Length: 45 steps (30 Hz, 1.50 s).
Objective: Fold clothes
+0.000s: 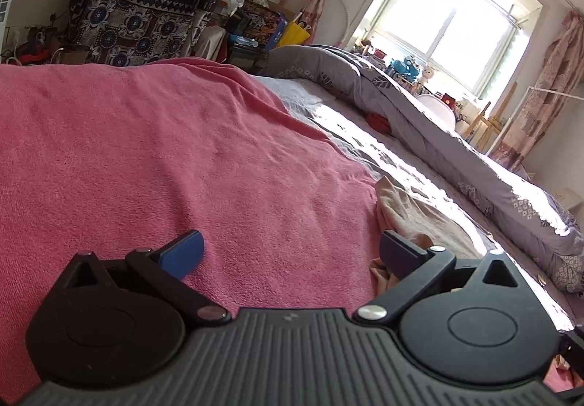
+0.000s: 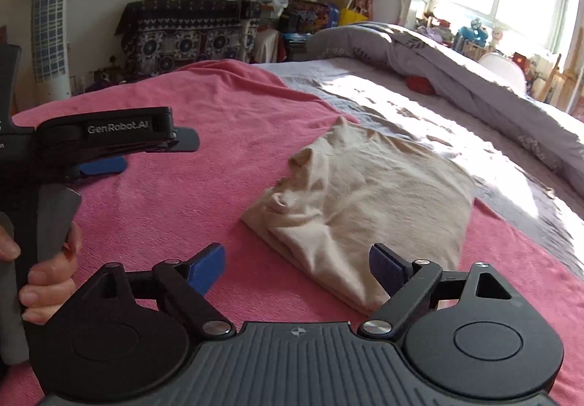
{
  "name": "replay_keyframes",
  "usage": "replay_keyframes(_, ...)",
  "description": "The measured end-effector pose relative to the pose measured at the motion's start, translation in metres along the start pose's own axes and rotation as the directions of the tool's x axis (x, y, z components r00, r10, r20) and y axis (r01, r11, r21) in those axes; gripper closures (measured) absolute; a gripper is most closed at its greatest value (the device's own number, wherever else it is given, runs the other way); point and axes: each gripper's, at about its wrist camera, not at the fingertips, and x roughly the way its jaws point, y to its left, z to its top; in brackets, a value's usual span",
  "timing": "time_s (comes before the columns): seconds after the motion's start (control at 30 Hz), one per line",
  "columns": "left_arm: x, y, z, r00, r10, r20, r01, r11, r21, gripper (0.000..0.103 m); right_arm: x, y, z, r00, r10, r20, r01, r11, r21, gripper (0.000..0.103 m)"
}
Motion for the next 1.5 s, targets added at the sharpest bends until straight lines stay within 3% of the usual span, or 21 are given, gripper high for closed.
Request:
replay_keyframes(0.1,-0.006,-0.041,-0.006,0.995,-0.103,0.003,0.1,0.976,0.194,0.0,-0.013,-0.041,-0.033,0.984,-0.179,0.002,0.178,0.976,0.127,0.001)
replay_keyframes(0.13,-0.009,-0.059,-0.01,0.992,-0.126,0.008,0.119,0.953,0.278,0.0,-0.015,-0.055,-0.046,0.977,-0.214,-0.014,0.212,0.957,0.198,0.001)
replay_keyframes(0.2,-0.011,-0.102,-0.02,0.992,-0.12,0.043,0.087,0.888,0.452,0.0,-0.015,-0.078,-0.069,0.971,-0.233,-0.051,0.236,0.912,0.336,0.001)
replay_keyframes(0.27,0.0,-0.134,-0.027,0.996,-0.046,0.074,-0.003,0.834,0.552,0.0,-0.012,-0.092,-0.089,0.974,-0.21,-0.085,0.226,0.87,0.439,0.001)
replay_keyframes(0.33,0.025,-0.156,-0.034,0.993,0.096,0.074,-0.121,0.783,0.61,0.0,-0.007,-0.099,-0.098,0.976,-0.187,-0.112,0.218,0.843,0.492,0.0)
replay_keyframes(0.43,0.056,-0.151,-0.044,0.952,0.303,0.034,-0.257,0.738,0.624,0.0,-0.005,-0.101,-0.103,0.979,-0.173,-0.111,0.205,0.833,0.513,0.0)
replay_keyframes(0.47,0.065,-0.14,-0.044,0.934,0.357,0.002,-0.284,0.739,0.611,0.0,-0.005,-0.101,-0.104,0.979,-0.169,-0.112,0.203,0.834,0.514,0.0)
replay_keyframes(0.5,0.064,-0.129,-0.039,0.942,0.334,-0.042,-0.254,0.788,0.56,0.0,-0.005,-0.101,-0.104,0.98,-0.166,-0.109,0.199,0.833,0.517,0.0)
replay_keyframes(0.57,0.06,-0.11,-0.025,0.947,0.308,-0.092,-0.234,0.858,0.458,0.0,-0.007,-0.102,-0.106,0.983,-0.158,-0.098,0.186,0.827,0.53,0.0)
replay_keyframes(0.63,0.058,-0.09,-0.019,0.951,0.266,-0.154,-0.196,0.91,0.365,0.0,-0.009,-0.105,-0.108,0.986,-0.148,-0.083,0.169,0.819,0.548,0.0)
replay_keyframes(0.7,0.054,-0.077,-0.014,0.959,0.227,-0.168,-0.173,0.943,0.284,0.0,-0.013,-0.11,-0.11,0.988,-0.138,-0.066,0.151,0.808,0.569,0.0)
replay_keyframes(0.87,0.044,-0.069,-0.017,0.97,0.202,-0.136,-0.163,0.954,0.251,0.0,-0.019,-0.127,-0.097,0.995,-0.102,0.024,0.065,0.782,0.62,0.0)
replay_keyframes(1.0,0.043,-0.063,-0.016,0.973,0.19,-0.129,-0.155,0.958,0.24,0.0,0.003,-0.131,-0.044,0.989,-0.101,0.109,0.029,0.849,0.528,0.007)
replay_keyframes(1.07,0.046,-0.065,-0.017,0.972,0.199,-0.126,-0.162,0.953,0.255,0.0,0.03,-0.129,-0.01,0.992,-0.07,0.106,0.013,0.886,0.464,0.024)
replay_keyframes(1.13,0.046,-0.064,-0.017,0.973,0.194,-0.123,-0.159,0.955,0.251,0.0,0.058,-0.126,0.023,0.994,-0.04,0.102,-0.004,0.918,0.397,0.033)
replay_keyframes(1.23,0.046,-0.06,-0.016,0.978,0.174,-0.116,-0.144,0.963,0.228,0.0,0.11,-0.119,0.05,0.998,-0.051,0.024,0.041,0.947,0.32,0.033)
replay_keyframes(1.3,0.046,-0.058,-0.015,0.981,0.162,-0.11,-0.136,0.967,0.213,0.0,0.152,-0.115,0.046,0.992,-0.062,-0.111,0.092,0.952,0.291,0.027)
replay_keyframes(1.33,0.046,-0.057,-0.015,0.982,0.156,-0.107,-0.131,0.97,0.206,0.0,0.163,-0.114,0.04,0.989,-0.06,-0.136,0.097,0.954,0.285,0.018)
replay_keyframes(1.37,0.046,-0.056,-0.015,0.982,0.153,-0.107,-0.129,0.971,0.2,0.0,0.164,-0.112,0.034,0.991,-0.077,-0.109,0.105,0.954,0.28,0.012)
replay_keyframes(1.5,0.046,-0.052,-0.013,0.985,0.138,-0.104,-0.118,0.976,0.182,0.0,0.132,-0.116,0.032,0.992,-0.072,-0.108,0.102,0.947,0.306,0.01)
